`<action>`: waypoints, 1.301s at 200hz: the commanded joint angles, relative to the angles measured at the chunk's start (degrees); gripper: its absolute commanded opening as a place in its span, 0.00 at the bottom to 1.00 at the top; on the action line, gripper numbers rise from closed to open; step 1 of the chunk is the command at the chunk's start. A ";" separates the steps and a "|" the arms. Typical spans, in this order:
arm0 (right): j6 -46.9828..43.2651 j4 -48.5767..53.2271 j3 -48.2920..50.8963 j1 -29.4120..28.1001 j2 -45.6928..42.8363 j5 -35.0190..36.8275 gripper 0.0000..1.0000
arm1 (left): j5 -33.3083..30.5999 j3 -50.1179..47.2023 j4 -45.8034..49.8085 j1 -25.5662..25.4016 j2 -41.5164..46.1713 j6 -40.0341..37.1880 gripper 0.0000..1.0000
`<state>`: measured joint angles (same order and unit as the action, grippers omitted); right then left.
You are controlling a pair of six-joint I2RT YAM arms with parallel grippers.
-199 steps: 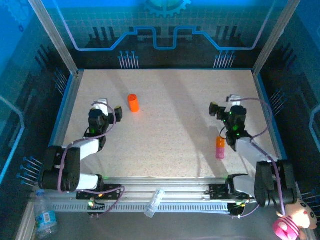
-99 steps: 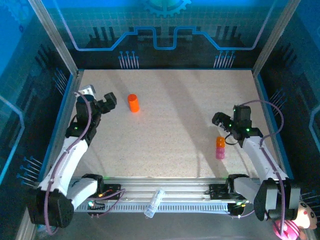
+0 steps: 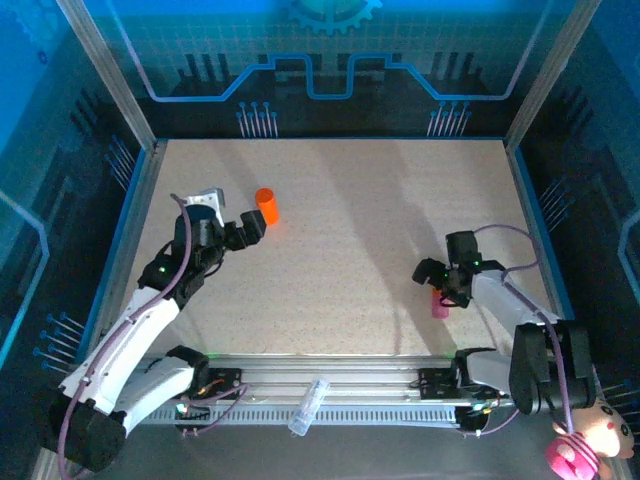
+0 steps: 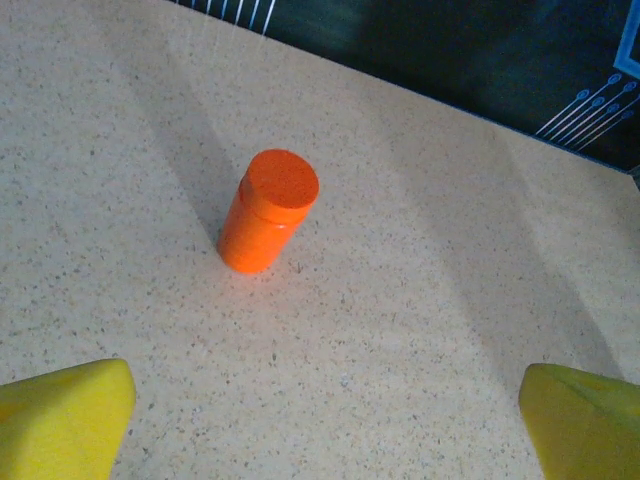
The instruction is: Sort the pills into containers
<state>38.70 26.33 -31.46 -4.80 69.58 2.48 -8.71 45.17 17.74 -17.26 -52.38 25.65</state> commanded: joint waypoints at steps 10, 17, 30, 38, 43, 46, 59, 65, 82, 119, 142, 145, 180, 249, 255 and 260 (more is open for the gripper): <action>3.79 -2.17 -0.60 -5.09 1.51 -0.73 0.94 | 0.93 -1.67 0.40 -1.09 0.29 1.61 0.99; 4.62 -2.61 -0.93 -6.65 1.97 -0.79 0.93 | 0.87 -1.89 0.16 -1.22 0.36 1.52 0.99; 6.43 -3.61 -1.86 -10.10 2.78 -0.73 0.92 | 0.80 -2.19 -0.52 -1.33 0.26 1.53 0.99; 7.72 -4.14 -2.74 -12.42 3.60 -0.42 0.92 | 0.84 -2.26 -0.92 -1.37 0.17 1.60 0.99; 8.46 -4.61 -3.36 -13.85 4.10 -0.29 0.92 | 1.09 -2.28 -1.16 -1.38 -0.07 1.60 0.99; 8.76 -4.97 -3.73 -14.74 4.55 -0.24 0.92 | 1.14 -2.13 -1.32 -1.44 -0.13 1.74 0.99; 10.37 -6.46 -5.74 -18.36 6.64 0.10 0.92 | 1.29 -1.95 -1.77 -1.72 -0.81 1.85 0.99; 10.84 -7.25 -6.80 -19.85 7.81 -0.11 0.92 | 1.42 -1.99 -1.98 -1.89 -1.17 1.95 0.99; 11.01 -9.21 -10.18 -23.74 11.08 -1.20 0.91 | 1.80 -1.82 -2.40 -2.23 -2.35 2.04 0.99; 5.84 -1.94 -17.51 -29.95 15.05 6.68 0.92 | 2.53 -1.46 -2.53 -2.87 -3.87 2.38 0.99; 0.23 1.37 -17.48 -32.08 13.76 12.62 0.93 | 3.38 -1.32 -2.47 -3.35 -3.81 2.47 0.99; -0.63 1.55 -17.29 -32.18 13.40 12.98 0.94 | 3.47 -1.35 -2.45 -3.39 -3.85 2.32 0.99; -8.04 1.54 -12.45 -31.19 7.51 13.10 0.96 | 3.98 -0.78 -2.60 -3.83 -3.95 2.21 0.99; -8.93 -0.65 -5.25 -29.35 4.05 3.49 0.95 | 4.12 0.56 -3.82 -4.99 -6.30 2.56 0.99; -8.77 -0.82 -5.10 -29.36 4.24 2.77 0.95 | 4.14 0.73 -3.85 -5.13 -6.49 2.48 0.99; -8.81 -0.91 -5.10 -29.39 4.54 1.98 0.94 | 4.04 0.82 -3.85 -5.22 -6.59 2.50 0.99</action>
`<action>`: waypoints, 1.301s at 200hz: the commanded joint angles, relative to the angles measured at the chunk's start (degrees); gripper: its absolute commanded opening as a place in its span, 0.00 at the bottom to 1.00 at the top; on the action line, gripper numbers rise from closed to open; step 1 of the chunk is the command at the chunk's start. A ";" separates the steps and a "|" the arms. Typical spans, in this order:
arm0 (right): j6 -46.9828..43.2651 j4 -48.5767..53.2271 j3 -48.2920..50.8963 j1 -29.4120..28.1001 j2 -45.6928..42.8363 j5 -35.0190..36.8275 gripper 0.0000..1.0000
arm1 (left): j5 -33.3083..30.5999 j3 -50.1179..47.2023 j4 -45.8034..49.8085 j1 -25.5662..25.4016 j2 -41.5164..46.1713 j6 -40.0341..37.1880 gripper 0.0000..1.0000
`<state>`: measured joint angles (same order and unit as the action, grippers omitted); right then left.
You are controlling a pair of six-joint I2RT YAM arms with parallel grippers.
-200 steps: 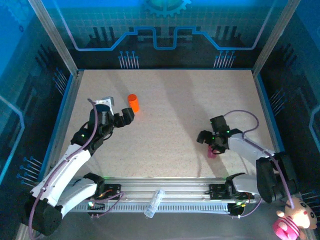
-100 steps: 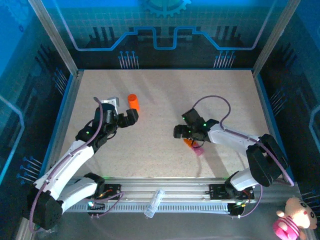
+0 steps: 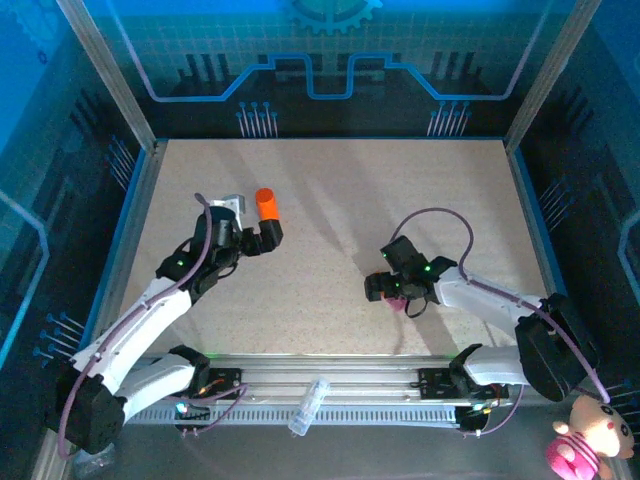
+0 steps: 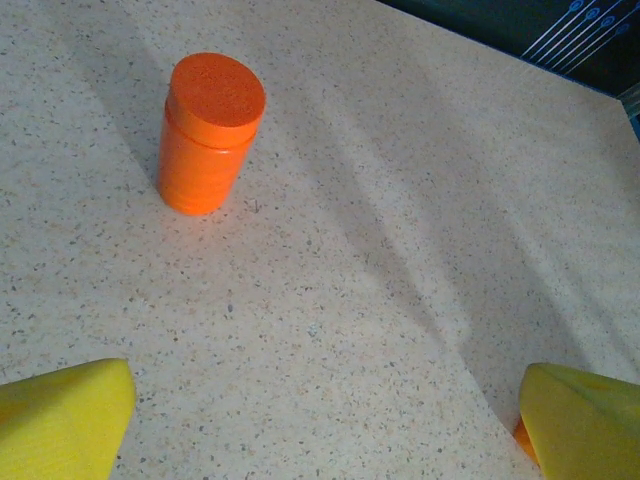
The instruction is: Sort the pills into containers
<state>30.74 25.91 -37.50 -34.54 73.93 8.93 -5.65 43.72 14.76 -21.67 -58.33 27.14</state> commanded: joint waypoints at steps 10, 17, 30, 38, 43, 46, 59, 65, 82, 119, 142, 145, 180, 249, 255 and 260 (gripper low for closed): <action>-0.73 -0.74 0.87 0.19 0.79 -5.67 0.93 | 0.82 2.44 -0.97 -1.00 -0.82 1.03 0.99; -0.68 -0.95 0.72 -0.10 1.31 -6.38 0.92 | 0.72 2.47 -1.12 -1.16 -0.87 0.99 0.99; -0.60 -1.45 0.18 -0.83 2.06 -7.71 0.89 | 0.59 2.47 -1.27 -1.26 -1.08 1.04 0.99; -0.44 -1.74 -0.25 -1.49 2.49 -8.32 0.87 | 0.58 2.44 -1.37 -1.37 -1.13 1.08 0.99; -0.33 -1.95 -0.61 -1.94 2.89 -8.83 0.85 | 0.49 2.53 -1.41 -1.44 -1.18 1.08 0.99; -0.27 -2.06 -0.84 -2.27 3.16 -9.03 0.84 | 0.48 2.57 -1.41 -1.49 -1.11 1.17 0.99; 0.16 -2.24 -1.97 -3.76 4.21 -9.27 0.82 | 0.54 2.59 -1.40 -1.66 -1.31 1.31 0.99; 0.37 -2.27 -2.41 -4.49 4.81 -8.92 0.82 | 0.55 2.51 -1.40 -1.69 -1.34 1.27 0.99; 0.93 -1.54 -3.50 -5.98 5.83 -5.77 0.82 | 0.64 2.51 -1.41 -1.86 -1.44 1.34 0.99; 3.16 2.45 -4.65 -7.15 6.79 2.31 0.79 | 0.51 2.45 -1.49 -2.06 -1.53 1.32 0.99; 3.80 4.16 -4.87 -8.40 7.10 4.98 0.76 | 0.43 2.36 -1.75 -2.12 -1.85 1.34 0.99; 3.90 4.23 -4.80 -8.59 7.17 5.16 0.76 | 0.50 2.35 -1.80 -2.12 -1.88 1.39 0.99; 4.37 4.50 -4.70 -10.30 8.98 6.69 0.70 | 0.68 2.80 -2.03 -2.44 -2.67 1.61 0.99; 4.24 3.02 -4.87 -11.43 11.85 7.68 0.58 | 0.33 3.04 -1.80 -3.20 -3.24 1.69 0.99; 4.24 2.80 -4.72 -11.43 11.79 7.81 0.57 | 0.37 3.04 -1.76 -3.28 -3.26 1.69 0.99; 4.26 2.69 -4.62 -11.43 11.89 7.92 0.57 | 0.37 3.04 -1.76 -3.30 -3.29 1.66 0.99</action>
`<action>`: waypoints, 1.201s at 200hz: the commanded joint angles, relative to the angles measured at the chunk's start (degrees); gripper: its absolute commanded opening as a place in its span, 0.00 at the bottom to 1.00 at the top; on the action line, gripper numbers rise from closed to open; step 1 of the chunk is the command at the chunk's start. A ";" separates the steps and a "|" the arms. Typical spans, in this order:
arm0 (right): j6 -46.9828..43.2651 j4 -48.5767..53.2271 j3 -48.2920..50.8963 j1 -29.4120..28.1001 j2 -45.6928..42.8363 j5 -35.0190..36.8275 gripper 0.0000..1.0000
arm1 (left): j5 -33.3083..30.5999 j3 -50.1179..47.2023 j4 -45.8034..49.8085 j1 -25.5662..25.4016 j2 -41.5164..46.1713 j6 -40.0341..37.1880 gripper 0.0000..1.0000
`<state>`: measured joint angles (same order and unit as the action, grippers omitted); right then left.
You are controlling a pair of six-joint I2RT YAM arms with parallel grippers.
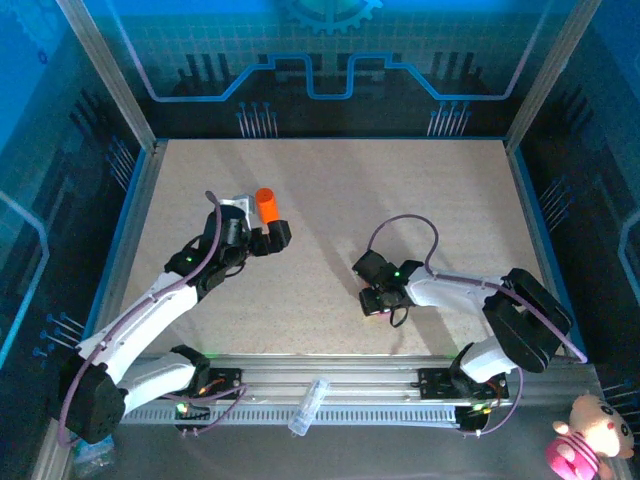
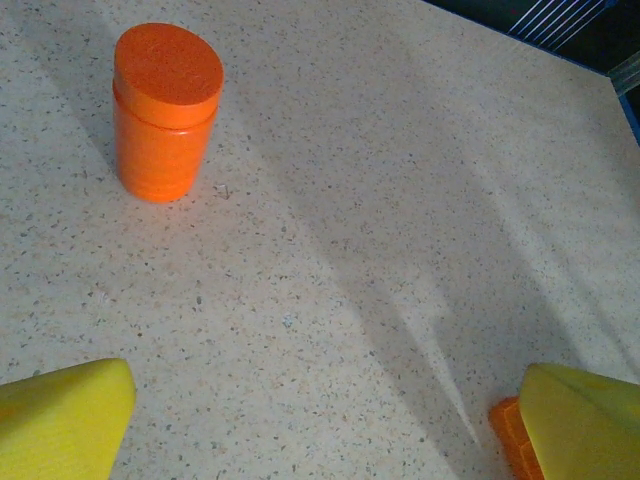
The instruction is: Sort the pills into containers
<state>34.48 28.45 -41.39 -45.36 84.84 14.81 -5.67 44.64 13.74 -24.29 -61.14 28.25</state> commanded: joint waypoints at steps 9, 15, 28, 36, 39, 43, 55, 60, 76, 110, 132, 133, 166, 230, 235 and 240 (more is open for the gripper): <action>0.50 -0.13 -0.63 -0.61 1.03 2.15 0.55 | 0.29 2.19 -0.73 -0.75 -0.44 0.54 0.99; 0.46 -0.25 -0.47 -0.62 1.03 2.31 0.54 | 0.34 2.13 -0.73 -0.82 -0.45 0.55 0.99; 0.37 -0.75 -0.28 -0.68 1.03 2.33 0.49 | 0.39 2.08 -0.73 -0.80 -0.47 0.56 0.99; 0.24 -0.91 -0.19 -0.62 0.94 2.33 0.45 | 0.56 1.99 -0.73 -0.84 -0.43 0.52 0.99; 0.19 -1.02 -0.19 -0.57 0.94 2.25 0.44 | 0.67 1.97 -0.73 -0.82 -0.46 0.48 0.99; 0.03 -1.05 -0.14 -0.56 0.86 2.18 0.41 | 0.85 1.94 -0.72 -0.84 -0.47 0.42 0.99; -0.52 -0.95 -0.20 -0.55 0.36 2.15 0.35 | 0.99 1.96 -0.58 -0.89 -0.31 0.57 0.99; -0.88 -0.94 -0.22 -0.56 0.08 2.18 0.32 | 1.13 1.89 -0.55 -0.89 -0.17 0.71 0.99; -2.64 -1.09 -0.43 -0.26 -1.99 1.93 0.28 | 2.52 1.38 -1.51 -0.93 0.65 2.10 0.99; -8.21 -2.20 -2.43 0.88 -8.65 -2.76 0.28 | 2.18 -0.04 -3.10 -0.92 3.41 10.79 0.99; -12.06 -4.45 -4.20 2.09 -12.08 -9.44 0.28 | 6.84 -0.82 -5.23 -0.93 4.56 13.55 0.99; -12.15 -4.54 -4.26 2.11 -12.20 -9.75 0.28 | 7.27 -0.98 -5.57 -0.93 4.60 13.57 0.99; -13.97 -7.15 -6.27 3.74 -13.90 -16.48 0.28 | 18.20 -4.04 -17.27 -1.17 3.57 18.59 0.99; -13.49 -9.09 -8.62 4.48 -10.76 -17.88 0.29 | 17.76 -1.57 -17.21 -5.21 -2.66 17.06 0.99; -13.41 -9.21 -8.64 4.49 -10.76 -17.97 0.29 | 17.67 -1.36 -17.18 -5.54 -3.08 16.89 0.99; -13.39 -9.33 -8.71 4.49 -10.71 -18.08 0.29 | 17.64 -1.12 -17.17 -5.84 -3.56 16.84 0.99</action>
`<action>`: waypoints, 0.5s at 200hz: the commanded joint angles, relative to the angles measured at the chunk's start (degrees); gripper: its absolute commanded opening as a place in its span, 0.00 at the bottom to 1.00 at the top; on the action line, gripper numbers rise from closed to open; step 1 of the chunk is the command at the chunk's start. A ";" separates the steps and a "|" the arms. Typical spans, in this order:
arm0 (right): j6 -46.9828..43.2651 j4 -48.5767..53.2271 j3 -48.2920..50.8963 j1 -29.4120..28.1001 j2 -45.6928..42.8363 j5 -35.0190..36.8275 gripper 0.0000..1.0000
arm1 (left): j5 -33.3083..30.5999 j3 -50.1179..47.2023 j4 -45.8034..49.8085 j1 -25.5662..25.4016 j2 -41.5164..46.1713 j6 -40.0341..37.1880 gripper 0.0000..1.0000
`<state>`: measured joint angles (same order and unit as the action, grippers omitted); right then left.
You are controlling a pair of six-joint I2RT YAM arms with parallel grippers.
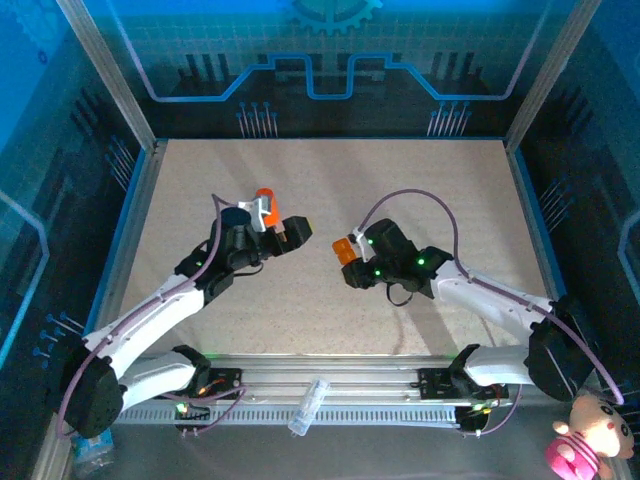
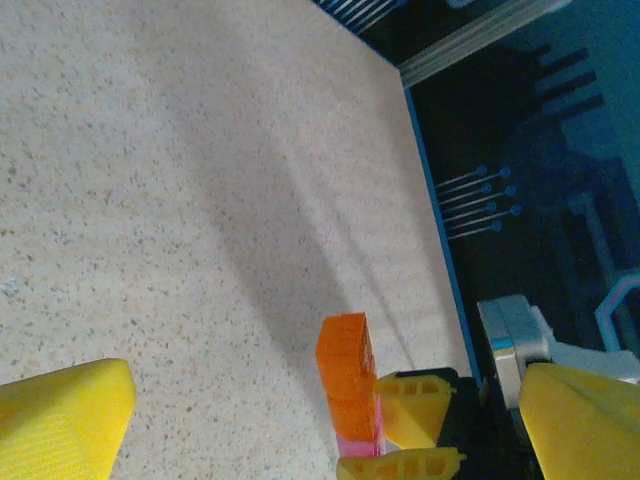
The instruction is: Sort the pills into containers
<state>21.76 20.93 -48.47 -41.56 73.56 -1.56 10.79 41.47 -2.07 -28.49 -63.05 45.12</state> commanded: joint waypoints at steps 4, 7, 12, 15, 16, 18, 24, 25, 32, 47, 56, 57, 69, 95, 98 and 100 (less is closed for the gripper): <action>-0.67 -1.85 -1.55 0.69 0.54 -1.69 0.29 | 1.24 2.23 -1.37 -1.83 -2.04 0.01 0.99; -0.62 -1.94 -1.59 0.69 0.59 -1.77 0.29 | 1.19 2.30 -1.37 -2.01 -2.35 -0.10 0.99; -0.60 -2.09 -1.58 0.69 0.62 -1.85 0.29 | 1.25 2.62 -1.45 -2.38 -2.87 -0.12 0.99; -0.55 -2.12 -1.62 0.69 0.59 -1.86 0.29 | 1.19 2.83 -1.49 -2.51 -3.19 -0.12 0.99; -0.52 -2.16 -1.63 0.69 0.60 -1.91 0.29 | 1.18 2.92 -1.56 -2.61 -3.29 -0.12 0.99; -0.52 -2.24 -1.56 0.69 0.48 -2.03 0.29 | 1.17 3.02 -1.54 -2.71 -3.44 -0.12 0.99; -0.46 -2.45 -1.59 0.80 0.47 -2.17 0.29 | 1.08 3.40 -1.60 -3.09 -4.18 -0.05 0.99; -0.43 -2.55 -1.61 0.75 0.50 -2.19 0.29 | 1.08 3.46 -1.61 -3.16 -4.23 -0.04 0.99; -0.45 -2.77 -1.59 0.77 0.51 -2.36 0.29 | 1.01 3.97 -1.58 -3.56 -4.99 0.05 0.99; -0.37 -3.24 -1.59 0.75 0.48 -2.48 0.29 | 0.66 4.84 -1.63 -4.68 -5.99 0.05 0.99; -0.15 -3.56 -1.46 0.82 0.49 -2.48 0.29 | 0.40 5.23 -1.72 -5.23 -6.36 0.04 0.99; -0.19 -3.59 -1.41 0.80 0.51 -2.48 0.29 | 0.30 5.26 -1.67 -5.29 -6.42 0.04 0.99; 0.31 -4.03 -1.24 0.83 0.53 -2.50 0.29 | -0.10 5.57 -1.77 -5.84 -6.61 0.06 0.99; 1.22 -5.44 -0.25 0.69 0.02 -2.83 0.29 | -0.79 5.40 -2.52 -6.15 -6.24 1.21 0.99; 1.26 -5.60 -0.04 0.69 0.01 -2.81 0.29 | -0.78 5.33 -2.77 -6.19 -6.16 1.39 0.99; 1.36 -5.67 0.06 0.69 -0.04 -2.83 0.29 | -0.75 5.27 -2.90 -6.22 -6.09 1.55 0.99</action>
<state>22.06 18.02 -48.45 -41.54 73.95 -3.51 10.79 44.97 -2.83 -34.28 -69.45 45.17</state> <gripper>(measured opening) 0.354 0.989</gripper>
